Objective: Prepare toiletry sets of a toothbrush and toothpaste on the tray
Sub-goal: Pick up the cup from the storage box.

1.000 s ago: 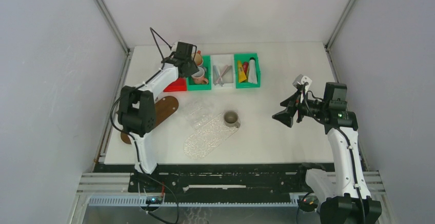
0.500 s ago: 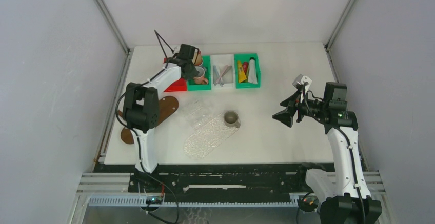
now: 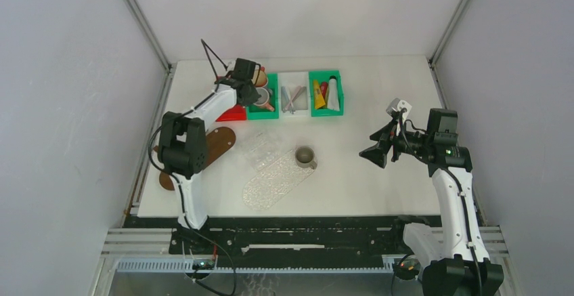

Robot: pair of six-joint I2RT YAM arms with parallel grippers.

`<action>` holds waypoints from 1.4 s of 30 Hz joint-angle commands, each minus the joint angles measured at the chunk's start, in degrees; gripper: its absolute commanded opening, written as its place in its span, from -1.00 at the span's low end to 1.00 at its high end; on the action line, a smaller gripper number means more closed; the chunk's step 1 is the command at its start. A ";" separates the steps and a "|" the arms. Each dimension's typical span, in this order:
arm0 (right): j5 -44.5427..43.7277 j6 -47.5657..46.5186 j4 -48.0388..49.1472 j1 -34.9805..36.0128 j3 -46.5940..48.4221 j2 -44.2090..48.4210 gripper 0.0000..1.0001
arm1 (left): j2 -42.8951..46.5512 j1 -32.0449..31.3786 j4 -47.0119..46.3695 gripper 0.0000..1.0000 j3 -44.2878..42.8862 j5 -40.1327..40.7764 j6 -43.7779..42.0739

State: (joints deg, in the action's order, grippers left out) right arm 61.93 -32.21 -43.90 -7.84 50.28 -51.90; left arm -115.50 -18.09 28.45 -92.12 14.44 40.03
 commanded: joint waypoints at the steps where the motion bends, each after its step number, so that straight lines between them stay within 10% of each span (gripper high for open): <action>1: 0.30 -0.07 1.67 -0.11 -0.32 0.80 0.61 | 9.50 -0.12 -3.53 -0.99 2.75 0.88 -1.27; 42: 1.08 -0.01 1.54 -0.17 -0.36 2.06 0.61 | 48.34 -11.49 -4.70 -0.99 25.14 -2.20 -6.72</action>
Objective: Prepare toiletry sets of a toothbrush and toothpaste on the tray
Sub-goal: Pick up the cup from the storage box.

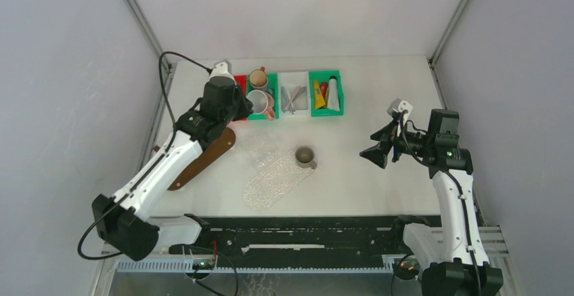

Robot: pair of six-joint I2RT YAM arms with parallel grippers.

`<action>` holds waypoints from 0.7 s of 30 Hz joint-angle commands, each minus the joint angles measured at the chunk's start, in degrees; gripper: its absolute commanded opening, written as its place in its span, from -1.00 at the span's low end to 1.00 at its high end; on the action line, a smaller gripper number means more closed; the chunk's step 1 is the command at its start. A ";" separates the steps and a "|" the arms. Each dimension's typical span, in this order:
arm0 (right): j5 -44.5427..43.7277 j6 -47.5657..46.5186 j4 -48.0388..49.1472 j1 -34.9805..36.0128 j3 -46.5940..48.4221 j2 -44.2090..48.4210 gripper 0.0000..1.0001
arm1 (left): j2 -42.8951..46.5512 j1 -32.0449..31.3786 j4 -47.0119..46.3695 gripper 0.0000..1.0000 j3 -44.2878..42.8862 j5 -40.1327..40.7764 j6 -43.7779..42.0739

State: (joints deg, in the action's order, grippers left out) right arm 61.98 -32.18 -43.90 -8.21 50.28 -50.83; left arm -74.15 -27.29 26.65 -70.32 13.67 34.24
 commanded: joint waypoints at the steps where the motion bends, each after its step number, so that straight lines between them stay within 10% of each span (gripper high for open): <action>1: 1.12 -0.11 1.54 0.15 -0.35 1.07 0.61 | 8.42 -2.97 -2.48 -0.99 4.44 -1.39 -0.91; 21: 0.80 -0.21 1.54 1.33 -0.34 1.17 0.61 | 20.94 -16.38 18.48 -0.99 14.24 -2.84 3.12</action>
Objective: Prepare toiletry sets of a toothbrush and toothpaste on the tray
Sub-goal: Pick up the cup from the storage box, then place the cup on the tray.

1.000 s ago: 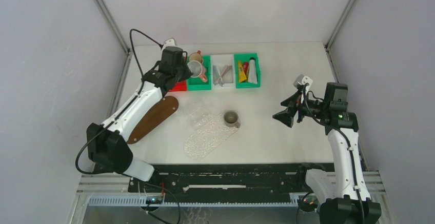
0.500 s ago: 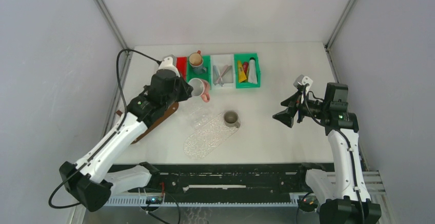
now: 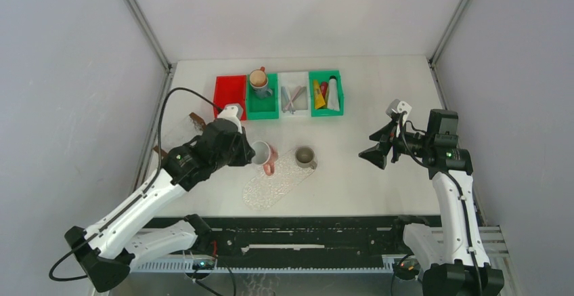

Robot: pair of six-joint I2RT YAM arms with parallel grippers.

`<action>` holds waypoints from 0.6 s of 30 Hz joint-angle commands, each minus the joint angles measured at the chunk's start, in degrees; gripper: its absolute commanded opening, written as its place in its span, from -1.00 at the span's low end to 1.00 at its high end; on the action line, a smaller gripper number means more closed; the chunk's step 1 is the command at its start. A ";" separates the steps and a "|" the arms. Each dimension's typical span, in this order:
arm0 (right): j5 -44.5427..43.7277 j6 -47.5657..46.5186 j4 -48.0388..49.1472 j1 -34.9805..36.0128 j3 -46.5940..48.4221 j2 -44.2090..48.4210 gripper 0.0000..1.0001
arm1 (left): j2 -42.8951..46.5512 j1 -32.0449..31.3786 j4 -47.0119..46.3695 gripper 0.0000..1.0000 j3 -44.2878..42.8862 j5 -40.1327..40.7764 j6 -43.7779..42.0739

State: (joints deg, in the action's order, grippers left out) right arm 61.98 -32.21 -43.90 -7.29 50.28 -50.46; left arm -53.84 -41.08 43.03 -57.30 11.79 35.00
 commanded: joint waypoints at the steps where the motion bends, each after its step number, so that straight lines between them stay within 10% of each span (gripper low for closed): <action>1: 0.79 -0.19 1.54 0.39 -0.36 0.89 0.61 | 0.29 -3.39 3.02 -0.99 1.38 -0.79 2.65; 18: 0.78 -0.18 1.59 0.39 -0.35 1.33 0.61 | -9.47 -10.77 5.66 -0.99 7.00 3.37 5.55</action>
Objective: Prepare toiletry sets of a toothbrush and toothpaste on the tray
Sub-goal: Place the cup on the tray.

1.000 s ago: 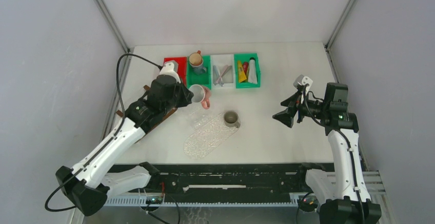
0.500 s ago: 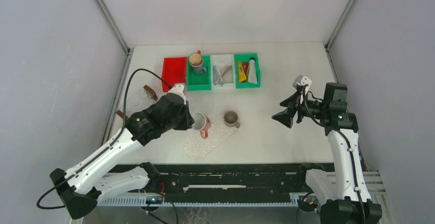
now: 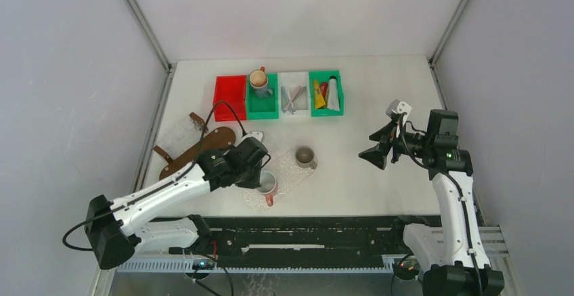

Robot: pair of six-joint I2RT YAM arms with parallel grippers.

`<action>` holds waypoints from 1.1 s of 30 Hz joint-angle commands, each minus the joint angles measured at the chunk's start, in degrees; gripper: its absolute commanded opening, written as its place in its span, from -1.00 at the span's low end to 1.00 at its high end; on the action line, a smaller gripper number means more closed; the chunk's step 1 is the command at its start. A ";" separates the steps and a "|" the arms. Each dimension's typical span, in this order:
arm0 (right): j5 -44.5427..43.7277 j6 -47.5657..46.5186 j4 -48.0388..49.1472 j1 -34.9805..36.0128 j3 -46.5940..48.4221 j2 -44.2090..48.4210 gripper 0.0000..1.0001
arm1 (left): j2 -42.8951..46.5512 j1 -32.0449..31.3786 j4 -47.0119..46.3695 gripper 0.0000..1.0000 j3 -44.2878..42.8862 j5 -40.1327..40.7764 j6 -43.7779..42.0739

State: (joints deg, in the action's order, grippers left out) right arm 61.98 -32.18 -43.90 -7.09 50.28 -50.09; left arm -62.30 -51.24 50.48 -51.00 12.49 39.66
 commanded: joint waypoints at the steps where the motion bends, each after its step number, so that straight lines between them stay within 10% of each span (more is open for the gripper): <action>1: 0.79 -0.21 1.57 0.18 -0.36 0.95 0.61 | -1.32 -0.62 -1.83 -0.99 0.88 3.03 0.77; 16: 0.78 -0.25 1.58 0.31 -0.34 1.03 0.61 | -5.11 -0.44 -2.48 -0.91 5.02 5.78 2.38; 25: 0.79 -0.29 1.53 0.37 -0.36 1.04 0.61 | -5.03 0.66 -1.04 -0.22 4.34 6.24 3.48; 33: 0.78 -0.29 1.50 0.41 -0.35 1.13 0.61 | -2.39 0.77 1.73 -0.13 0.82 6.23 3.19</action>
State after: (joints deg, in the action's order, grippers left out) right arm 61.98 -32.21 -43.90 -7.03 50.28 -49.89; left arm -67.33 -50.81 50.59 -46.70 17.67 42.17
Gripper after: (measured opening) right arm 0.804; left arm 0.434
